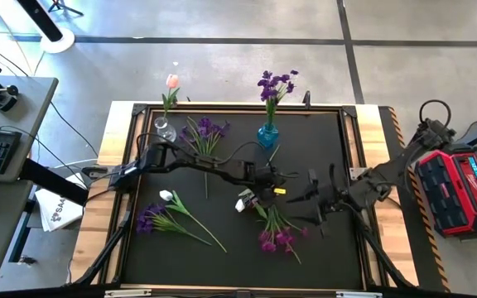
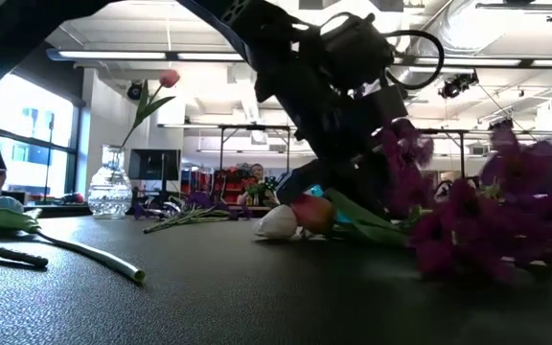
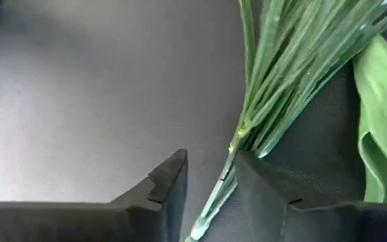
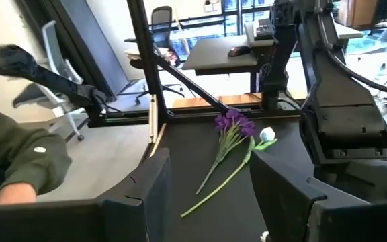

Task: Sort flowers into vase by color
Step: Put the pink flower into the blue vase

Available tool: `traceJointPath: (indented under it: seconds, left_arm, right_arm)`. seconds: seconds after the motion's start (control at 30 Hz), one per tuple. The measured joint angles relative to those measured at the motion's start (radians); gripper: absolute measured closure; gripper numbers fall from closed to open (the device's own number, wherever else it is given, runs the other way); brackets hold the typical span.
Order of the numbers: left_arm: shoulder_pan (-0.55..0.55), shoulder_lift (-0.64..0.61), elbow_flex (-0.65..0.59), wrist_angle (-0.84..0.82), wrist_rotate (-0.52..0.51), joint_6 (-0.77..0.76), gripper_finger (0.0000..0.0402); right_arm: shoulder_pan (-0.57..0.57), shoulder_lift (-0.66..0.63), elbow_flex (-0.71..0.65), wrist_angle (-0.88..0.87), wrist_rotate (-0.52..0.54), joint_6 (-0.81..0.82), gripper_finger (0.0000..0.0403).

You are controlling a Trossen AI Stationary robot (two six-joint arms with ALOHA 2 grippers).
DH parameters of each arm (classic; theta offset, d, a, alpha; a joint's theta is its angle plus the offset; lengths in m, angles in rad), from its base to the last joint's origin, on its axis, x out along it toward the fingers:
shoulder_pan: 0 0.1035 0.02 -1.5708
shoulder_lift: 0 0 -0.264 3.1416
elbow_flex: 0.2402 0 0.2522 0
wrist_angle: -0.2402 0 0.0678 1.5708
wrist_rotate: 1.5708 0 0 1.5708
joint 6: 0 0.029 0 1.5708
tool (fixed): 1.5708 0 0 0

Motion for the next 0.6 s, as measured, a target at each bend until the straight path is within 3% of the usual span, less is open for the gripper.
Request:
traceJointPath:
  seconds: [0.33, 0.6]
  left_arm:
    - [0.009, -0.003, -0.002, -0.008, 0.009, -0.051, 0.0394]
    - [0.026, -0.082, -0.006, 0.013, 0.039, -0.163, 0.0401]
  right_arm:
    - [0.030, 0.033, 0.000, 0.001, 0.044, -0.005, 0.0226]
    - [0.069, 0.047, -0.002, 0.000, 0.088, 0.002, 0.0226]
